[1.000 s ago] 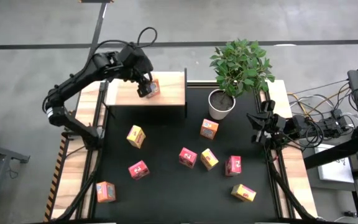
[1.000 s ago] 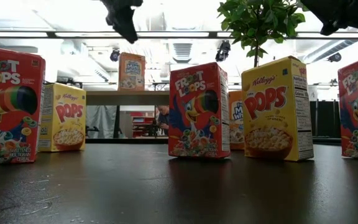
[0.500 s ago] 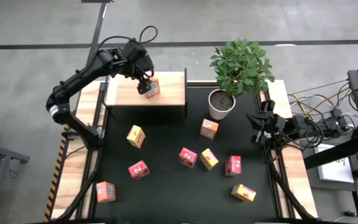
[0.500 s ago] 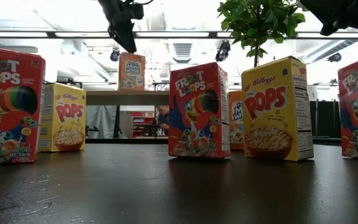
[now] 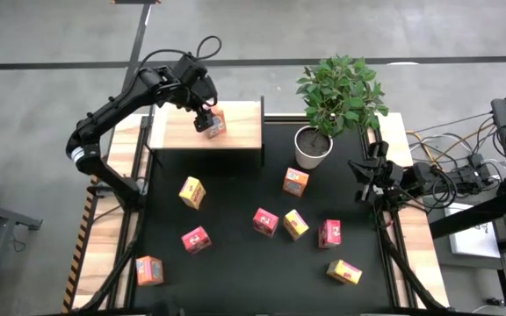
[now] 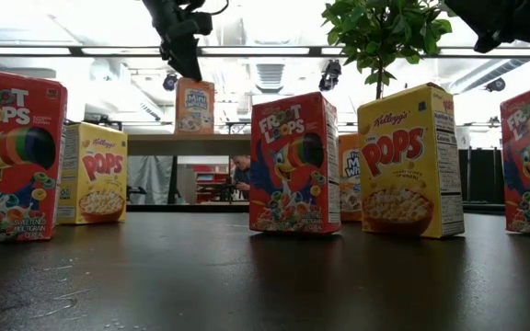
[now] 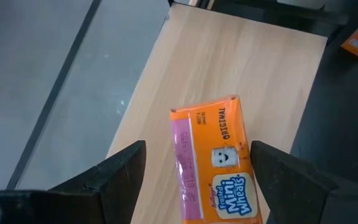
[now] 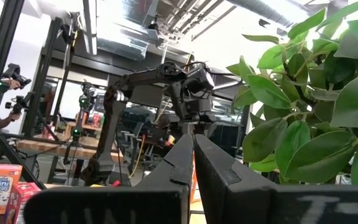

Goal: Stack cereal on shelf
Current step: Put the top center orange cereal box on the shelf

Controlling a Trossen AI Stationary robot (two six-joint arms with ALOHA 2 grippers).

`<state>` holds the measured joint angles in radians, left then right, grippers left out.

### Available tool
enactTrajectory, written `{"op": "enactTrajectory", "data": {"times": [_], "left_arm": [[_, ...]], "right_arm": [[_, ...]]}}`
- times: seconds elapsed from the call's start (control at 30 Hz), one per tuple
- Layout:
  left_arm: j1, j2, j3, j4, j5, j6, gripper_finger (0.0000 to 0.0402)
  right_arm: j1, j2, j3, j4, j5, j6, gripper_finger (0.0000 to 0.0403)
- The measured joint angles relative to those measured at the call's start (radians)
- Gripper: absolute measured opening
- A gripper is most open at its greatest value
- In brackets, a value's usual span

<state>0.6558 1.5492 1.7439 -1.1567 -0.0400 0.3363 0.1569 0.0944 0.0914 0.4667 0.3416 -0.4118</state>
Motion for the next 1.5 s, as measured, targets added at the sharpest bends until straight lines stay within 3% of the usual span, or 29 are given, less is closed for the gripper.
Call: {"op": "enactTrajectory", "data": {"times": [0.73,1.13,1.5], "left_arm": [[0.001,0.014,0.0,-0.052,0.024,0.04,0.0174],[0.014,-0.002,0.001,-0.118,-0.058,0.102,0.0169],[0.132,-0.051,0.0,-0.173,-0.135,0.103,0.0169]], "right_arm": [[0.0,0.0,0.0,-0.006,0.0,0.005,0.0009],[0.0,0.0,0.0,-0.006,0.0,0.008,0.0009],[0.0,0.0,0.0,-0.006,0.0,0.011,0.0009]]}}
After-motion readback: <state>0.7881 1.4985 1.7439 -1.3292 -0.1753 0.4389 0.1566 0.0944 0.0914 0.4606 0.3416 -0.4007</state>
